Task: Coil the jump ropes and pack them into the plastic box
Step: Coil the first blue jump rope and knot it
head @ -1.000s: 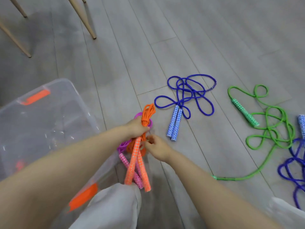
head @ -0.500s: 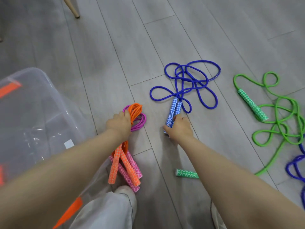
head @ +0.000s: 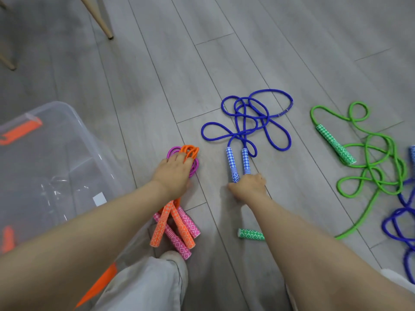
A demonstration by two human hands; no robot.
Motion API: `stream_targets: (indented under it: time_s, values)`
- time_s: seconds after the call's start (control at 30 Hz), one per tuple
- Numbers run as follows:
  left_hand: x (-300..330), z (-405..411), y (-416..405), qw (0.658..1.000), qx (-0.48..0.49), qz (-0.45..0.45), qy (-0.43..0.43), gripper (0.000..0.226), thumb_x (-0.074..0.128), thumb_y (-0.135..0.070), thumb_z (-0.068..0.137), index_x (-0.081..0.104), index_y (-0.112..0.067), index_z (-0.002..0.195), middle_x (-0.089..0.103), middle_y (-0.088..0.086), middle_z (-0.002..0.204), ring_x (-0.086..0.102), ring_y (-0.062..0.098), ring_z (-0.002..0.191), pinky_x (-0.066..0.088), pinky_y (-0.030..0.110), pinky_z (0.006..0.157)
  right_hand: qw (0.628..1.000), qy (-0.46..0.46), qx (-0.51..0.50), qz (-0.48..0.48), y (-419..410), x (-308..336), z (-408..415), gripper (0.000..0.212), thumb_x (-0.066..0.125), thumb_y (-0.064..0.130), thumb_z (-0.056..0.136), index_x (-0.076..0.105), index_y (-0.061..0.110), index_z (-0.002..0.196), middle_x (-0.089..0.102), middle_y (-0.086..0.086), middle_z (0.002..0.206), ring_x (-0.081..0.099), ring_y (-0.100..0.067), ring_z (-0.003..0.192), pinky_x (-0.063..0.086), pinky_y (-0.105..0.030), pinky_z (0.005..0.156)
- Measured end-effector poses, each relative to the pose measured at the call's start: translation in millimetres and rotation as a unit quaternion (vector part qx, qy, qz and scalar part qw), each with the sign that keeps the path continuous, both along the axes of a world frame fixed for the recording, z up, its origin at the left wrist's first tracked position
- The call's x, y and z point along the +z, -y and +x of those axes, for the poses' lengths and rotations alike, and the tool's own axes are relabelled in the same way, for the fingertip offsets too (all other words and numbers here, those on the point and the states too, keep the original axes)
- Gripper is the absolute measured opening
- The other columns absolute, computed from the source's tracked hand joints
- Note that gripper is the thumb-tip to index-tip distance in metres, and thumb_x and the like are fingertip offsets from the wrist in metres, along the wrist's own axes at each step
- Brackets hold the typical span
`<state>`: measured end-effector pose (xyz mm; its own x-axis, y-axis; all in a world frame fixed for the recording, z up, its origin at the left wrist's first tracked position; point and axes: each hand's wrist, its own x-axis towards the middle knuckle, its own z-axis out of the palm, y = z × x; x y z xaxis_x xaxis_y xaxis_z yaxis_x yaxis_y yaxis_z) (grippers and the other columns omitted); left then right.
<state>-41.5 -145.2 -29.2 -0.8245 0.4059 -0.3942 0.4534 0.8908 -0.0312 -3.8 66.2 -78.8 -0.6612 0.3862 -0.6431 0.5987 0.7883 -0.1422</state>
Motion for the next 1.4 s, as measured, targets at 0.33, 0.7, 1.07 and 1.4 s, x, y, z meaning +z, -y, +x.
stream_targets:
  time_s: [0.33,0.7,1.07,1.4]
  values:
    - [116.2,20.3,0.0,0.994,0.023,0.049,0.097,0.044,0.061,-0.031,0.086,0.051,-0.016,0.127,0.054,0.011,0.126,0.054,0.03,0.115,0.045,0.037,0.094,0.908,0.005,-0.181,-0.377,-27.4,107.3,51.5,0.018,0.041,0.029,0.096,0.046,0.015,0.086,0.047,-0.002,0.061,0.034,-0.012,0.042,0.031,-0.018,0.043]
    - [288.7,90.0,-39.3,0.815,0.294,0.427,0.258,0.024,0.047,-0.027,0.101,0.053,-0.01,0.115,0.062,0.008,0.115,0.058,0.02,0.098,0.05,0.028,0.084,0.855,-0.245,-0.156,-0.429,-41.5,317.7,80.8,0.029,0.052,0.041,0.096,0.059,0.018,0.079,0.046,0.001,0.059,0.035,-0.011,0.047,0.032,-0.018,0.042]
    - [369.2,169.8,-77.6,0.53,0.379,0.726,0.218,0.051,0.029,-0.044,0.103,0.044,-0.002,0.128,0.061,0.018,0.12,0.061,0.028,0.104,0.05,0.034,0.085,0.838,-0.333,-0.009,-0.432,-38.0,426.4,196.0,0.027,0.05,0.04,0.098,0.06,0.016,0.095,0.044,0.001,0.061,0.037,-0.014,0.051,0.034,-0.024,0.05]
    - [365.7,208.2,-79.5,0.468,0.401,0.755,0.222,0.025,0.041,-0.018,0.099,0.058,-0.008,0.084,0.06,0.008,0.075,0.063,0.021,0.07,0.055,0.033,0.069,0.92,-0.195,0.215,-0.263,-37.5,424.9,256.4,0.033,0.049,0.044,0.097,0.06,0.017,0.111,0.062,0.0,0.081,0.053,-0.014,0.069,0.052,-0.025,0.066]
